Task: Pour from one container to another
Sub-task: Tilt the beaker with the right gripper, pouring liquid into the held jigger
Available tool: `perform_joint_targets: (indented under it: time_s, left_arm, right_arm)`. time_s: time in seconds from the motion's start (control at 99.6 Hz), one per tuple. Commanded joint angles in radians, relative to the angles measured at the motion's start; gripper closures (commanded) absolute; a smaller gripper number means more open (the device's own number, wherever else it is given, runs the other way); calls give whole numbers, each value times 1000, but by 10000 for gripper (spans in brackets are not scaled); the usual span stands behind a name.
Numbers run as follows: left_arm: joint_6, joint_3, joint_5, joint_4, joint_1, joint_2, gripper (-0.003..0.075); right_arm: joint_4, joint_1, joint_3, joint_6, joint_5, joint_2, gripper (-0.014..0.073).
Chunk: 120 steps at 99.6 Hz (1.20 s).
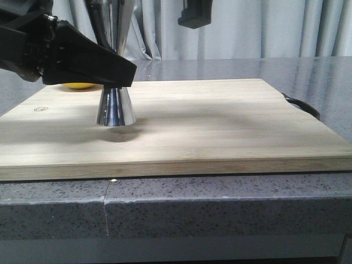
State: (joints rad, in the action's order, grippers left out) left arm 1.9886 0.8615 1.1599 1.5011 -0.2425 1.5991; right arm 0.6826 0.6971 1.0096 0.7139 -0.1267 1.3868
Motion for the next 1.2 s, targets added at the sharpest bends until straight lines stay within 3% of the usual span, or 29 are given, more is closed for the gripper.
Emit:
perform_joint_targets:
  time_s: [0.0,1.194]
  left_arm:
    - [-8,28,97,68,-8,-27,739]
    - [-8,28,97,68,-8,-27,739]
  right_arm:
    - [25,-7,36,1,-79,-39,323]
    - [239,-7,36,1,-72,-39,323]
